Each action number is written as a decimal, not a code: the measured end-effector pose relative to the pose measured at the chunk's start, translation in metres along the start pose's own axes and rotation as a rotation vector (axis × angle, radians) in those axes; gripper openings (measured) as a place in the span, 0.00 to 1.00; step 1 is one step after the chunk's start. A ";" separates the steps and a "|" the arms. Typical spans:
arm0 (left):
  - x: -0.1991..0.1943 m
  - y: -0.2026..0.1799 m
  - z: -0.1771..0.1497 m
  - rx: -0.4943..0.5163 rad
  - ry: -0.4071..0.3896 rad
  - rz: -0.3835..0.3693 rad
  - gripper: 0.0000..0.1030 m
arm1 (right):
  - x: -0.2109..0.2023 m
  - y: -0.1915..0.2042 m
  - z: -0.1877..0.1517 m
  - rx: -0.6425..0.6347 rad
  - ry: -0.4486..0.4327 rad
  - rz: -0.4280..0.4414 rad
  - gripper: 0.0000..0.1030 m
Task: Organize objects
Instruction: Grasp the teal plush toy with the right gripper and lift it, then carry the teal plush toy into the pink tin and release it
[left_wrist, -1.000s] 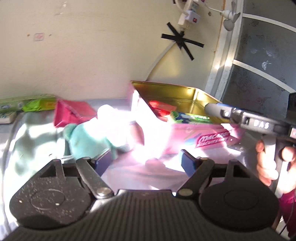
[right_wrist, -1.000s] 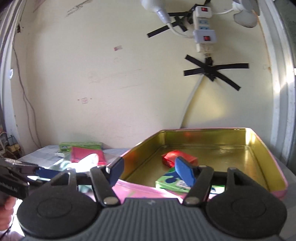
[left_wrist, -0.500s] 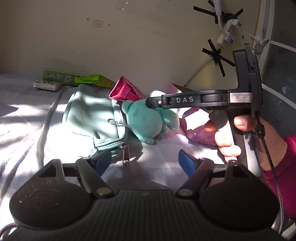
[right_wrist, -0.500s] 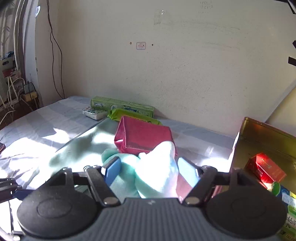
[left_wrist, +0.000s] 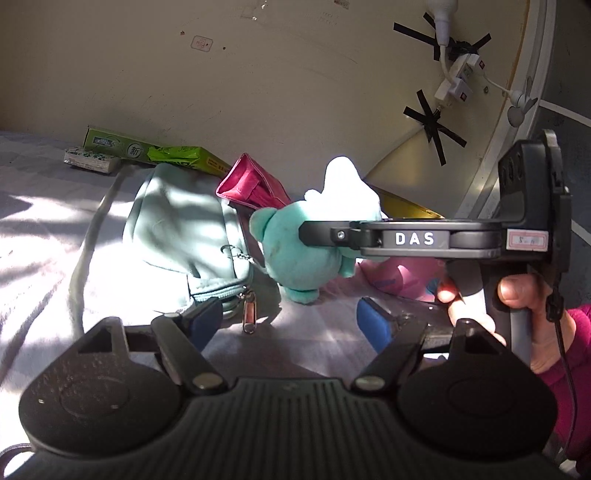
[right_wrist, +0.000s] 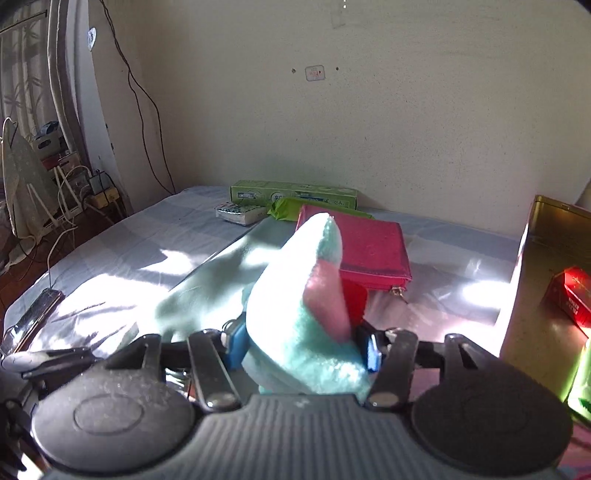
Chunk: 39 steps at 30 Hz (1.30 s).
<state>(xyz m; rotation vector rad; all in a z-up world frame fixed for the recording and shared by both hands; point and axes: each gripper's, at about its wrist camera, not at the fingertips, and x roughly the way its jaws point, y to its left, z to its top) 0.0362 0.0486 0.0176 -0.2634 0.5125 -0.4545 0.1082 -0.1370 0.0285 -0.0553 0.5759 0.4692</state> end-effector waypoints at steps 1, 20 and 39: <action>0.000 0.002 0.000 -0.011 0.000 -0.005 0.79 | -0.012 0.005 -0.003 -0.059 -0.040 -0.035 0.53; -0.001 0.011 0.002 -0.101 0.047 -0.013 0.79 | -0.141 0.065 -0.102 -0.525 -0.101 0.125 0.96; 0.005 -0.063 0.002 -0.042 0.310 -0.328 0.88 | -0.122 -0.008 -0.112 0.011 0.005 0.245 0.98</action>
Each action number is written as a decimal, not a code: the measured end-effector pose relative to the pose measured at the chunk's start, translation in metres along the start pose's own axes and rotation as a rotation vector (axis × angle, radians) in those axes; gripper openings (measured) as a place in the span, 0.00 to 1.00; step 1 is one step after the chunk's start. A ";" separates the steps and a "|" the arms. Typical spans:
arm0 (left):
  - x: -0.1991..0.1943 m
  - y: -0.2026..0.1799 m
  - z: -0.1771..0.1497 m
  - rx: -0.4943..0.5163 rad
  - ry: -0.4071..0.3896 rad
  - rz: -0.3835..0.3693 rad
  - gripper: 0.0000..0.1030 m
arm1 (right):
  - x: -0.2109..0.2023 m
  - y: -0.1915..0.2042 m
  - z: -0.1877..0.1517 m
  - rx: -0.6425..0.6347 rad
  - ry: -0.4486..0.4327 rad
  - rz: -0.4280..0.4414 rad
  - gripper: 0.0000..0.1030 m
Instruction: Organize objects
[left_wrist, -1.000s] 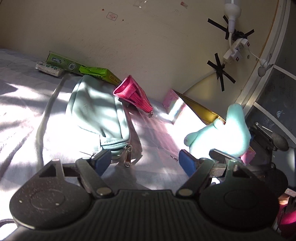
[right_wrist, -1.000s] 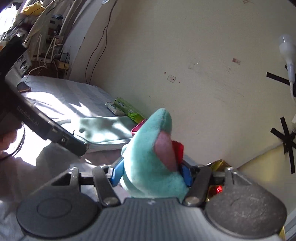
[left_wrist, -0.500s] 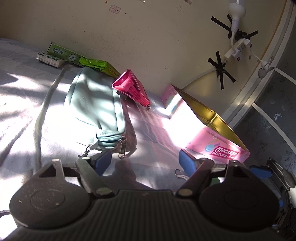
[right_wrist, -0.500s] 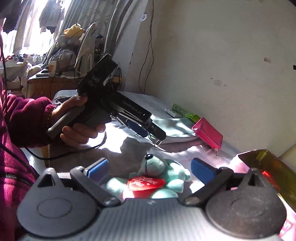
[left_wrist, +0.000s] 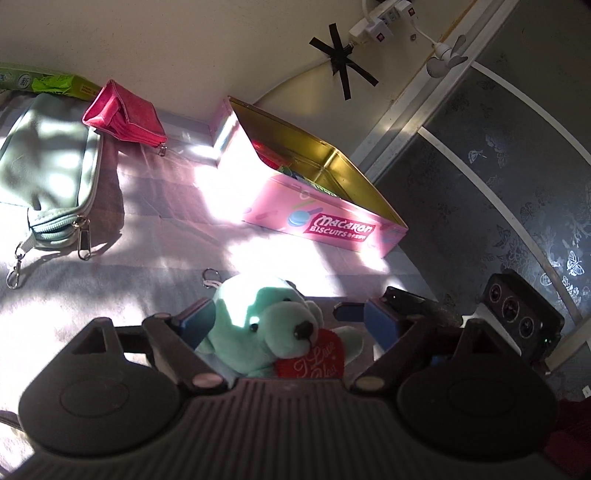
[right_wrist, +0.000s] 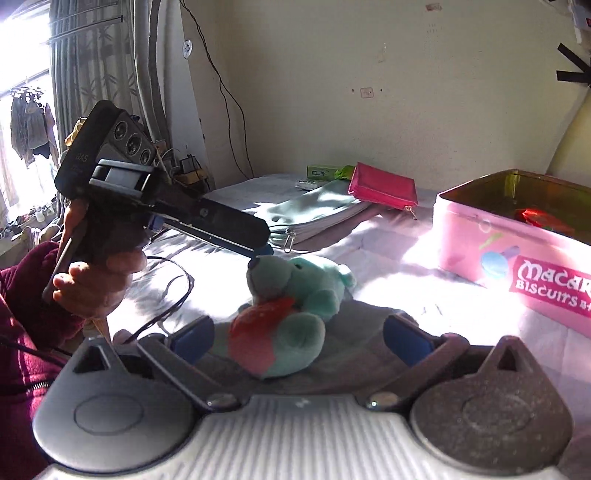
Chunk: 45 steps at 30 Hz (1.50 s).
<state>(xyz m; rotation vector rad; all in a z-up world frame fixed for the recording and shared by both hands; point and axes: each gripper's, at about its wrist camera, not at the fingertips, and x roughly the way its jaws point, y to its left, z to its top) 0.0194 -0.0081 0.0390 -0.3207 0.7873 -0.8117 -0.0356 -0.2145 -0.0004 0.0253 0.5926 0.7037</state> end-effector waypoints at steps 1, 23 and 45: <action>0.006 0.000 -0.002 0.004 0.023 0.008 0.88 | 0.007 0.000 -0.001 0.012 0.017 0.007 0.97; 0.145 -0.127 0.126 0.535 -0.149 0.228 0.80 | -0.004 -0.083 0.065 0.076 -0.221 -0.501 0.59; -0.027 0.041 0.025 0.164 -0.230 0.481 0.82 | 0.023 -0.045 0.070 0.149 -0.281 -0.297 0.74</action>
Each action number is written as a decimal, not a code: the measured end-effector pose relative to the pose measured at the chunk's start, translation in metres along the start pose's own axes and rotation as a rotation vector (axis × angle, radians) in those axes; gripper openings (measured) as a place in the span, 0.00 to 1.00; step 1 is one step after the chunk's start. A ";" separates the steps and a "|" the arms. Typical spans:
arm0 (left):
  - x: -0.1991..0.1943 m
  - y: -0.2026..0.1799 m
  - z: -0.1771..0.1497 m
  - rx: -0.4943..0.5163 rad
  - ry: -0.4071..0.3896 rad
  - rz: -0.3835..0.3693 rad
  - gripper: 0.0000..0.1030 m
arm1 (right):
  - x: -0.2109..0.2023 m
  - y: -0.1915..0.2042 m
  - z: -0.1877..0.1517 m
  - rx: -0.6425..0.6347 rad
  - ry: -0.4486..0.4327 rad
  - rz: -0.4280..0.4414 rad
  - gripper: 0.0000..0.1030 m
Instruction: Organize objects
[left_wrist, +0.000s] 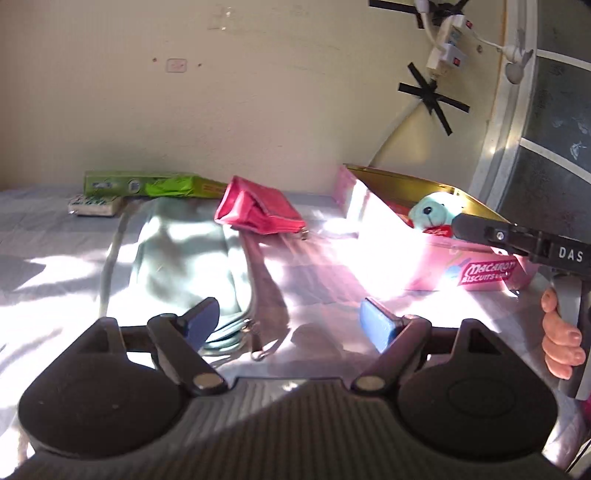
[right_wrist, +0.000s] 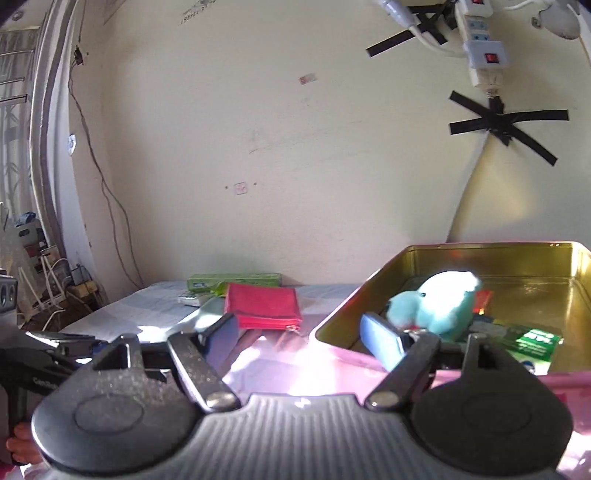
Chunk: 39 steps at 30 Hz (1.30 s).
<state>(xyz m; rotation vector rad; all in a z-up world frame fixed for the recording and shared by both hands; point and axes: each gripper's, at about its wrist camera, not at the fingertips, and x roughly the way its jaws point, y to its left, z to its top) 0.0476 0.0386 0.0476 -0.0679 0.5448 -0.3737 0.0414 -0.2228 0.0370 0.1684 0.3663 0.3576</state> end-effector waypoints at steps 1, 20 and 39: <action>-0.002 0.009 -0.002 -0.025 0.002 0.020 0.82 | 0.010 0.009 -0.002 -0.009 0.027 0.020 0.73; -0.006 0.052 -0.017 -0.093 -0.109 0.056 0.82 | 0.182 0.091 0.024 -0.279 0.212 -0.196 0.44; -0.008 0.068 -0.016 -0.179 -0.102 0.012 0.82 | 0.015 0.051 0.022 0.074 0.208 0.167 0.07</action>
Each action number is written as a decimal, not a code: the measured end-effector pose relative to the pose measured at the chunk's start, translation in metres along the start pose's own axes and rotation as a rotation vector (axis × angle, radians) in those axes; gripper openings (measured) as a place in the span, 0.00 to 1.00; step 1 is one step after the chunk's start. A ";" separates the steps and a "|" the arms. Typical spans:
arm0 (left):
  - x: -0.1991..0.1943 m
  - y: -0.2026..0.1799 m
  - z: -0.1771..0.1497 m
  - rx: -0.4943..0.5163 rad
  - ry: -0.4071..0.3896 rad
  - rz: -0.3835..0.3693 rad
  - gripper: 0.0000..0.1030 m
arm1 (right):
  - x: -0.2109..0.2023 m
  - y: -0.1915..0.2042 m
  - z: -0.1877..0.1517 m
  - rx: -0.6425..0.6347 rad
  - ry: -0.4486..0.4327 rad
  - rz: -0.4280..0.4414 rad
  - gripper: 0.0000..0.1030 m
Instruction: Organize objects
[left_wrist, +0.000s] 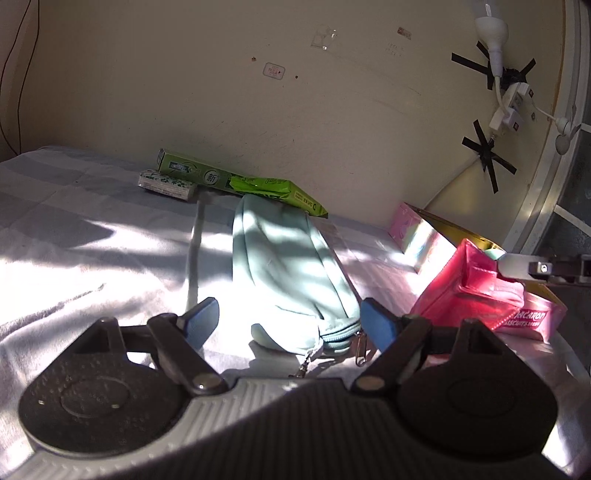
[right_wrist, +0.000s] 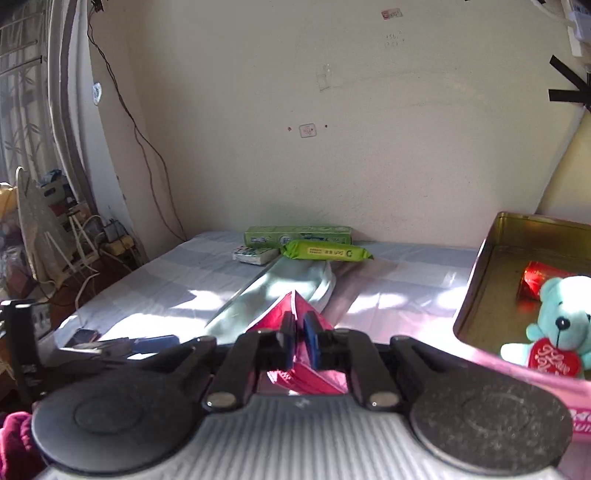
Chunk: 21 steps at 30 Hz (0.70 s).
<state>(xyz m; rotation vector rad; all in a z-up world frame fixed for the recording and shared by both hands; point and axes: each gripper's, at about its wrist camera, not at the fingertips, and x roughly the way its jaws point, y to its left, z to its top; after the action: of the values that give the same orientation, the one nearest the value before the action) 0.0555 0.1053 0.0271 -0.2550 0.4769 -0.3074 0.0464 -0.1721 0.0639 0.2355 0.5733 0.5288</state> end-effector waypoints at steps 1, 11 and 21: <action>0.000 0.002 0.000 -0.014 0.002 -0.003 0.82 | -0.013 -0.009 -0.006 0.060 0.011 0.053 0.06; -0.005 0.006 0.001 -0.085 0.025 0.001 0.82 | -0.062 -0.061 -0.058 0.157 -0.052 -0.182 0.08; -0.033 -0.021 -0.003 -0.119 0.119 -0.148 0.82 | -0.047 -0.038 -0.081 0.053 0.083 -0.020 0.47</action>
<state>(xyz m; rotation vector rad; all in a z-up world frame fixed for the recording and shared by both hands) 0.0216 0.0969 0.0447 -0.3903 0.5963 -0.4415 -0.0174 -0.2241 0.0052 0.2587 0.6698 0.5065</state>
